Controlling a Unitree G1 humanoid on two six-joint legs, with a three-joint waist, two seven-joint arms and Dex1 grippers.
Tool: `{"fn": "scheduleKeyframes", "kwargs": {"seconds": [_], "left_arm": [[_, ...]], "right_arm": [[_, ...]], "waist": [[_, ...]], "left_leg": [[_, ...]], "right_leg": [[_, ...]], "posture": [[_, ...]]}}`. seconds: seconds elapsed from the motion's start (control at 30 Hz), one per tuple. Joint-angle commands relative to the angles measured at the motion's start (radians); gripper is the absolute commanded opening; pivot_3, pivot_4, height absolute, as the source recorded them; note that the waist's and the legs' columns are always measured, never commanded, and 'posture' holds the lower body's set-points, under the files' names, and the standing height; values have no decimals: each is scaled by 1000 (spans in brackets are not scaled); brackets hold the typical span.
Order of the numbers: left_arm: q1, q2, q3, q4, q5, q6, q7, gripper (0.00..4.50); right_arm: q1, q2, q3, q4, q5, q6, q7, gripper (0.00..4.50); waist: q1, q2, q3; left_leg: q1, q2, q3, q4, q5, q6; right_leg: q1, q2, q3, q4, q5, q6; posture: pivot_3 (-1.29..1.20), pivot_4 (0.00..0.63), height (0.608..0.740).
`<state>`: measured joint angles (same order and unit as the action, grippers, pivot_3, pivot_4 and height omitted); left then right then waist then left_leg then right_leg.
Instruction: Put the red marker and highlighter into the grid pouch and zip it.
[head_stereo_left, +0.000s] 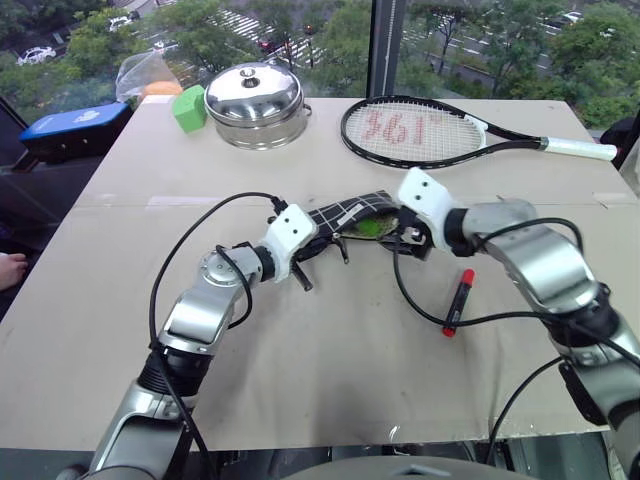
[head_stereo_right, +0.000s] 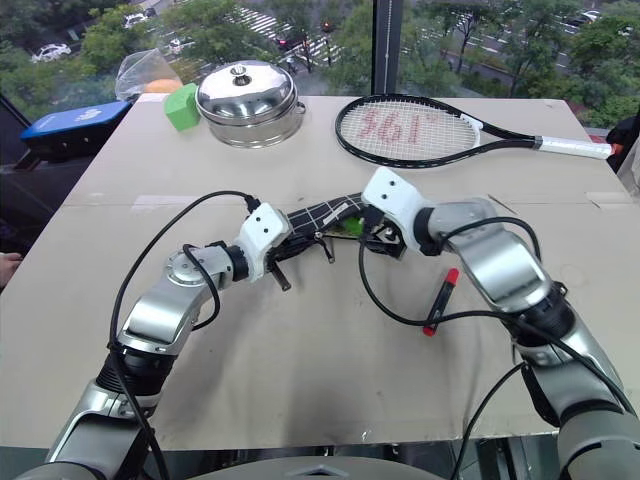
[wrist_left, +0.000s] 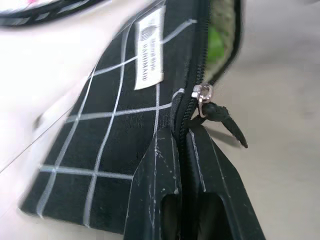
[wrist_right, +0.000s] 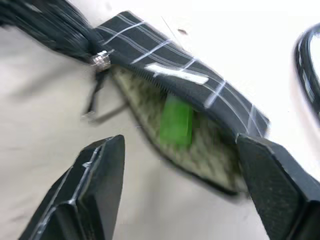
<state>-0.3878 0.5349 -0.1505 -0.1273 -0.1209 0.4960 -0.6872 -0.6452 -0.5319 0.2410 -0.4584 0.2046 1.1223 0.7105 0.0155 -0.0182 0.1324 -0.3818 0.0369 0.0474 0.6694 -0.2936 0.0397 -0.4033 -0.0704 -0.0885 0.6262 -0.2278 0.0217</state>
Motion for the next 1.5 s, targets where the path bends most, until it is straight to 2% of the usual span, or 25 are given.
{"fn": "scheduleKeyframes", "kwargs": {"seconds": [0.03, 0.13, 0.2, 0.27, 0.43, 0.53, 0.57, 0.6, 0.67, 0.77, 0.8, 0.9, 0.97, 1.13, 1.2, 1.27, 1.37, 1.5], "left_arm": [[-18, -1, 34, 5, -1, 2, 19, 0], [-31, 2, 36, 24, -1, -2, 16, 0], [-41, 3, 36, 37, -1, -5, 13, 0], [-56, 2, 26, 55, 0, -13, -1, 0], [-79, -8, 1, 75, 5, -22, -26, 0], [-84, -4, -2, 63, 3, -12, -31, 0], [-83, 1, -2, 54, 2, -6, -34, 0], [-82, 6, 0, 46, 1, -1, -37, 0], [-74, 15, 5, 28, -2, 12, -39, 0], [-65, 19, 7, 13, -6, 22, -34, 0], [-62, 19, 7, 6, -7, 26, -33, 0], [-53, 14, 9, -14, -13, 35, -28, 0], [-49, 9, 14, -21, -20, 35, -26, 0], [-54, -2, 8, -27, -28, 37, -36, 0], [-58, -9, -2, -28, -29, 35, -40, 0], [-61, -18, -11, -34, -31, 35, -40, 0], [-53, -32, -26, -70, -40, 44, -44, 0], [-36, -32, -50, -116, -41, 50, -63, 0]], "right_arm": [[83, 79, -239, -278, 76, 277, -59, 3602], [232, 177, -369, -482, 1, 472, -194, 3602], [332, 220, -377, -549, -39, 492, -295, 3602], [480, 314, -361, -581, -102, 492, -432, 3602], [639, 567, -336, -493, -175, 492, -618, 3602], [667, 611, -341, -411, -190, 492, -650, 3602], [675, 602, -333, -394, -190, 492, -655, 3095], [676, 596, -329, -388, -190, 492, -657, 2826], [676, 587, -323, -398, -183, 492, -654, 1936], [672, 537, -298, -411, -176, 492, -653, 498], [673, 509, -286, -417, -171, 492, -648, 221], [670, 423, -271, -457, -143, 491, -613, 204], [630, 276, -241, -514, -94, 465, -540, 204], [393, -234, -67, -511, -11, 270, -303, 204], [276, -337, 32, -438, -16, 183, -237, 204], [157, -365, 133, -347, -48, 113, -196, 204], [-34, -346, 325, -164, -157, -28, -125, 204], [-177, -264, 450, 9, -239, -131, -89, 204]], "waist": [[-1, 0, 0], [-1, 0, -1], [-1, 0, 0], [0, 0, -1], [-8, 0, -1], [-10, -3, -4], [-8, -3, -4], [-5, -4, -5], [-1, -6, -7], [-1, -7, -7], [-1, -7, -7], [2, -7, -8], [3, -7, -7], [-16, 2, 1], [-20, 0, 0], [-18, -6, -2], [-26, -3, 0], [-24, -3, 0]], "left_leg": [[0, 0, 0, 0, 0, 0], [0, 0, -1, -1, 0, 0], [1, 1, -2, -1, 0, 0], [1, 0, 0, -1, 0, 0], [2, 0, 1, -1, 2, -4], [3, 0, 2, 0, 2, -5], [3, 0, 2, -1, 2, -4], [3, 0, 1, -1, 2, -4], [2, 0, 0, -1, 3, -5], [2, 0, 0, -1, 3, -5], [2, -1, 1, 0, 3, -5], [2, -1, 1, 0, 2, -3], [1, -1, 0, 0, 1, -3], [2, -3, 3, 0, 0, 1], [3, -3, 1, -1, 0, 1], [3, -1, -1, -2, 0, 1], [2, 0, -4, -3, 0, 0], [2, 0, 0, 0, 0, 0]], "right_leg": [[0, 0, 0, 0, 0, 0], [0, 0, 0, 1, 0, 0], [0, 0, 0, 1, 0, 0], [0, 0, 1, 1, 0, 0], [0, 1, 4, 1, 0, 0], [0, 2, 4, 1, 0, 0], [0, 2, 3, 1, 0, 0], [0, 2, 3, 1, -1, 0], [0, 2, 3, 1, -1, 0], [0, 1, 3, 0, -1, 0], [0, 1, 4, 0, -1, 0], [0, 0, 4, 0, -1, 0], [0, 0, 3, -1, -1, 0], [-1, 0, 4, -1, -1, 1], [0, 1, 4, -1, -3, 4], [0, 3, 4, -1, -3, 4], [-1, 7, 3, -1, -1, 0], [-1, 4, 6, -2, -1, 0]], "posture": [[0, 150, 740], [0, 150, 740], [0, 150, 740], [0, 150, 740], [0, 150, 740], [0, 150, 740], [0, 150, 740], [0, 150, 740], [0, 150, 740], [0, 150, 740], [0, 150, 740], [0, 150, 740], [0, 150, 740], [0, 150, 740], [0, 150, 740], [0, 150, 740], [0, 150, 740], [0, 150, 740]]}}
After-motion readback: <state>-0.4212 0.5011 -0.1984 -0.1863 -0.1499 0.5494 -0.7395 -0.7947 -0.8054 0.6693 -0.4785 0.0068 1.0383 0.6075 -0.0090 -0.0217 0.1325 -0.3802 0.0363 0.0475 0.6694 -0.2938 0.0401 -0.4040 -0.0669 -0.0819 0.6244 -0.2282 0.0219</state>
